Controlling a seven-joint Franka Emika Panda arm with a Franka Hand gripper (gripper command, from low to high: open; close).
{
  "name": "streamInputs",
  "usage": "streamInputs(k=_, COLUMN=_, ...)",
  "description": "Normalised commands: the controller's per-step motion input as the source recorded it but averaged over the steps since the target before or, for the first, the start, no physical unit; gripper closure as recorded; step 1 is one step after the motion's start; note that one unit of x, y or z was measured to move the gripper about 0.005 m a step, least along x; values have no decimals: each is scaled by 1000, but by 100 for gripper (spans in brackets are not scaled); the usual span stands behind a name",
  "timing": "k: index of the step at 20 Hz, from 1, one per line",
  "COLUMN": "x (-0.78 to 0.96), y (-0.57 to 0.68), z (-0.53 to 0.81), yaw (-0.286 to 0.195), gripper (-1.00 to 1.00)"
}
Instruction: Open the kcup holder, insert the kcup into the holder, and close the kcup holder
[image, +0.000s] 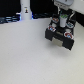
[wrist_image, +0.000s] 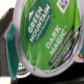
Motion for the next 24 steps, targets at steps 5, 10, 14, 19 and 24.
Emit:
streamInputs(k=5, x=-1, y=-65, z=-161, yaw=4, gripper=100)
streamInputs(k=10, x=29, y=-80, z=-185, yaw=-2, gripper=100)
streamInputs(k=14, x=-73, y=-151, z=-60, yaw=-9, gripper=100)
streamInputs(k=19, x=-322, y=-294, z=-10, yaw=-50, gripper=100)
streamInputs(k=24, x=-333, y=-362, z=29, yaw=-56, gripper=100)
